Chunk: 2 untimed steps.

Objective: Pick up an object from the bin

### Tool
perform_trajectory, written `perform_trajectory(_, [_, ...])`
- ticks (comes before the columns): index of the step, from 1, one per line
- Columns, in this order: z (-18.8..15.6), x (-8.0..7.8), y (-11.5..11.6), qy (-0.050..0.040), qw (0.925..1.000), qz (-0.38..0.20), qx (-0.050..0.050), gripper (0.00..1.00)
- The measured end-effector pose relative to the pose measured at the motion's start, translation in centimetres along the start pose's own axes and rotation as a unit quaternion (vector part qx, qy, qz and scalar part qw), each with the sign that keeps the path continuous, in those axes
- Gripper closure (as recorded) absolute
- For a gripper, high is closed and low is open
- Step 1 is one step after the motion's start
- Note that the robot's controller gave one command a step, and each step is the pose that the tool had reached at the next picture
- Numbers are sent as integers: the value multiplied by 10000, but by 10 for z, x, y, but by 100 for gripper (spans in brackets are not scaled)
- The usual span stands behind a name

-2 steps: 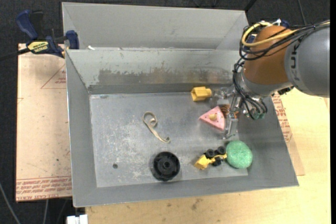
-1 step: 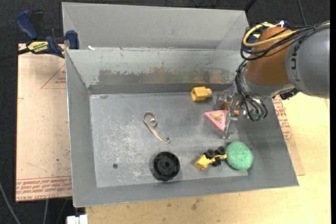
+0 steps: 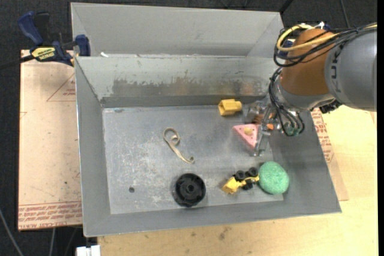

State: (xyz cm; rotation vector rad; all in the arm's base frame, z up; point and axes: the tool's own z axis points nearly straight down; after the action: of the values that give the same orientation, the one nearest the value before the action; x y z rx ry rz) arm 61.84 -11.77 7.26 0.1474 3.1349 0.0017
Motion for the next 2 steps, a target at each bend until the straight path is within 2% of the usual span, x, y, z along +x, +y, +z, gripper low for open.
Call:
perform_trajectory(1, [-41, 29, -13, 59, 10000, -10, -9, 100])
perform_trajectory(2, [-63, 7, -21, -79, 10000, 50, 17, 100])
